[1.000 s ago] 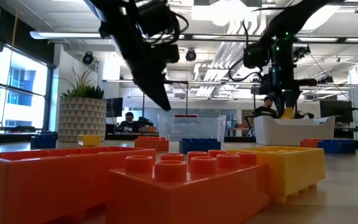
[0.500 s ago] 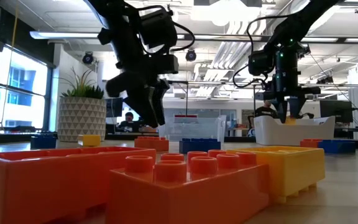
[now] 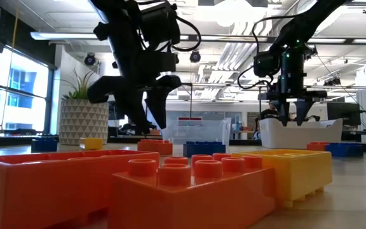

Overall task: Sort & place blocks by color
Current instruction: Put the orange game piece into the transparent bin

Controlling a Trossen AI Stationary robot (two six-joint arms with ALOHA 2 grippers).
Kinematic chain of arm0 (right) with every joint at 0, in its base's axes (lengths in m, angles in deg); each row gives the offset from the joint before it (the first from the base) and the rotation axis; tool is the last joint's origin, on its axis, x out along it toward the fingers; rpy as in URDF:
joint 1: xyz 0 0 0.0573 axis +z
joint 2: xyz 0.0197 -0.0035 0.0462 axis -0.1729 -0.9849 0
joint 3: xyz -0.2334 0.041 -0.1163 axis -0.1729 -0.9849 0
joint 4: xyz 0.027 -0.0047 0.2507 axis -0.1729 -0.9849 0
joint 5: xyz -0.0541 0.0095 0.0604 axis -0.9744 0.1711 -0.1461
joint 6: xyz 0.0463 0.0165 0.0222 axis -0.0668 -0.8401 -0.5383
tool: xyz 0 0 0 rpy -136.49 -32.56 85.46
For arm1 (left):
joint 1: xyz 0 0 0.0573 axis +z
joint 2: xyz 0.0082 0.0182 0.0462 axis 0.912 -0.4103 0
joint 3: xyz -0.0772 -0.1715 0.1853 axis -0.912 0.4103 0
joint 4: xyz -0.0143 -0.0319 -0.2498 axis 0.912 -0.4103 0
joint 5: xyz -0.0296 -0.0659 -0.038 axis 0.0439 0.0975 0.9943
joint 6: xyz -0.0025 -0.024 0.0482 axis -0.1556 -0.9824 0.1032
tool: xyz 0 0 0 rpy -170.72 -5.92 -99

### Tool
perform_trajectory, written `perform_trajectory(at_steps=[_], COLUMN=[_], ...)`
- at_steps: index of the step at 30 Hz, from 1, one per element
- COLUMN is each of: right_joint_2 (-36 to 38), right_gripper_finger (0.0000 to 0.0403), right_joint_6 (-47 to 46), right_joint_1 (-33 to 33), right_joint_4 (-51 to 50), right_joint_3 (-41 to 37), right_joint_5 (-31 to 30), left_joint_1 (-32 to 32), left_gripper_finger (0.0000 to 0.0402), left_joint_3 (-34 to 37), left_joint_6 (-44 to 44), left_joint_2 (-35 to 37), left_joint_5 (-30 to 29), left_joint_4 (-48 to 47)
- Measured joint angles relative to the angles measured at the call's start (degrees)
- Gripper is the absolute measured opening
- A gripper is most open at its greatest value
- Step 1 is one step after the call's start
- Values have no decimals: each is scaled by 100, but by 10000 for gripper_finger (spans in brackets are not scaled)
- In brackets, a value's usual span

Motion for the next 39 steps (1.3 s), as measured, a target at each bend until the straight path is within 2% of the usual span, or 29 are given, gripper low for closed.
perform_trajectory(at_steps=[12,23,26,32,39], right_joint_2=[0,0,0,0,7], right_gripper_finger=[197,197,197,197,197], right_joint_6=[-106,-92,-92,72,404], right_joint_1=[220,275,275,275,323], right_joint_4=[2,4,4,0,-92], right_joint_3=[0,0,0,87,632], right_joint_5=[125,124,124,124,216], left_joint_1=[-31,-21,-24,12,250], left_gripper_finger=[193,191,174,106,107], left_joint_3=[-4,-13,-13,-16,-99], left_joint_6=[112,-335,-334,-369,-1136], left_joint_2=[-235,-603,-607,-601,-588], left_joint_5=[45,-292,-276,-263,-235], left_joint_4=[88,37,33,54,-25])
